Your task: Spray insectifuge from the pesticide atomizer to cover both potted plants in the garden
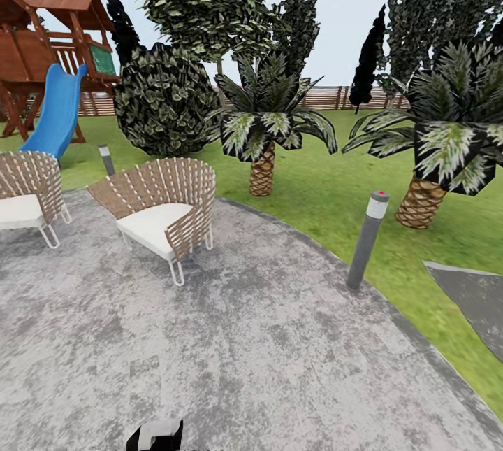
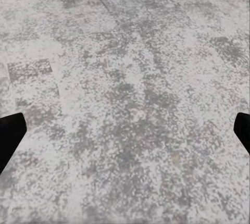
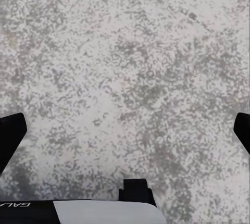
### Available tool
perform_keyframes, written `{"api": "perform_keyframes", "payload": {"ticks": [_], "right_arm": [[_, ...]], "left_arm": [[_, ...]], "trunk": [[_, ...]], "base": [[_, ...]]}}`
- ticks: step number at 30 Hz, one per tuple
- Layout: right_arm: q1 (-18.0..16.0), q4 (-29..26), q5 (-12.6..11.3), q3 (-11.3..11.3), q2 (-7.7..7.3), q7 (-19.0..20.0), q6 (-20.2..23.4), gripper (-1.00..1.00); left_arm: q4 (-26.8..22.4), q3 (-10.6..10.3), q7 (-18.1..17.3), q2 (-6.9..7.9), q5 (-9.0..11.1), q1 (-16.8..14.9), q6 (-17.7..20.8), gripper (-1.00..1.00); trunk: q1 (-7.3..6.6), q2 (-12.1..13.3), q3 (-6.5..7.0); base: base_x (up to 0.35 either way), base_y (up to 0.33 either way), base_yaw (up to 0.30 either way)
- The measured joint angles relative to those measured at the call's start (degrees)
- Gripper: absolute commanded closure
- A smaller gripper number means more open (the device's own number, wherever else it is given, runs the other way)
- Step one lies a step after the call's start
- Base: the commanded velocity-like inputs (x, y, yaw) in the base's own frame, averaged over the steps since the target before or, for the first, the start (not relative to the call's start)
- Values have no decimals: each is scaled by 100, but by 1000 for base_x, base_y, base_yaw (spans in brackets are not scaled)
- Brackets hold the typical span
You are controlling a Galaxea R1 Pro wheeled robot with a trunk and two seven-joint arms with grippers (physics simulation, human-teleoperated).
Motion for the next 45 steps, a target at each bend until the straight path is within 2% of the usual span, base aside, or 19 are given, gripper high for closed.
{"api": "perform_keyframes", "payload": {"ticks": [45], "right_arm": [[0, -4, -8, -15, 0, -6, -134, -100]], "left_arm": [[0, 0, 2, 0, 0, 0, 0, -100]], "trunk": [[0, 0, -128]], "base": [[0, 0, 248]]}}
